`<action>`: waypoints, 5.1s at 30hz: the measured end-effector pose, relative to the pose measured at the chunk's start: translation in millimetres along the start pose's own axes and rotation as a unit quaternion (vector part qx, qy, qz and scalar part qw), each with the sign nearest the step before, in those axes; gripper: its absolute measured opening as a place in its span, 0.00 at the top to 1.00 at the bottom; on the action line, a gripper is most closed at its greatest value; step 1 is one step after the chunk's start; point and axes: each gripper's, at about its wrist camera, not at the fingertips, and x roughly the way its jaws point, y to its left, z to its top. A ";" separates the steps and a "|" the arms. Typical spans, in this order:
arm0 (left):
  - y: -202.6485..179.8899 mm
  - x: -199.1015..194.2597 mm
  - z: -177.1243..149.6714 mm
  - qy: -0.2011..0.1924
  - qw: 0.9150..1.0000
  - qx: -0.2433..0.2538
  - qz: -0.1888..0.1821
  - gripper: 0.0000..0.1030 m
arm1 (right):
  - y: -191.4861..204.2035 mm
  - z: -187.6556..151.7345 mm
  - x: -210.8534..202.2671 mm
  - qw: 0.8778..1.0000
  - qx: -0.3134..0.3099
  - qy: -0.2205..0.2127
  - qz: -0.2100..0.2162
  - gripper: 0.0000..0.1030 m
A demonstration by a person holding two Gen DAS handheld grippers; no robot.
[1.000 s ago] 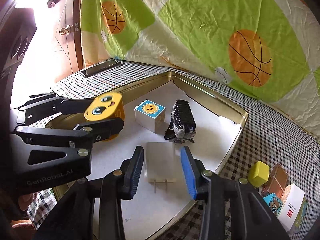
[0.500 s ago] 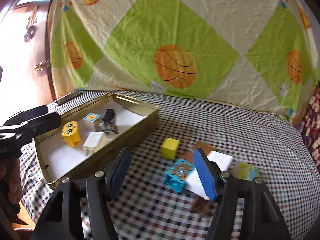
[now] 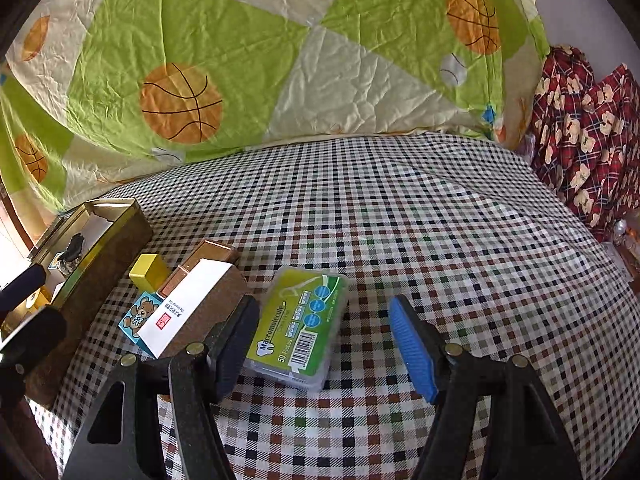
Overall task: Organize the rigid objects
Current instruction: 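Move the left tool to the white box while the right tool approaches the green floss case, then close the left tool on the white box while the right tool grasps the green floss case, then lift the white box with the left tool while the right tool lifts the floss case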
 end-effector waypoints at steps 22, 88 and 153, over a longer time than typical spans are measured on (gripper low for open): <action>-12.7 28.8 -0.1 0.025 1.000 0.014 -0.006 0.03 | 6.3 -7.0 37.3 0.997 -0.018 0.071 0.008 0.43; -31.3 4.7 -0.4 -0.083 0.996 0.037 0.001 0.61 | 0.6 -6.5 -18.0 0.997 -0.007 -0.077 -0.016 0.45; -3.3 -40.9 -18.4 -0.148 0.988 -0.006 0.050 0.61 | 15.9 -25.8 -84.0 0.965 -0.050 -0.256 0.019 0.45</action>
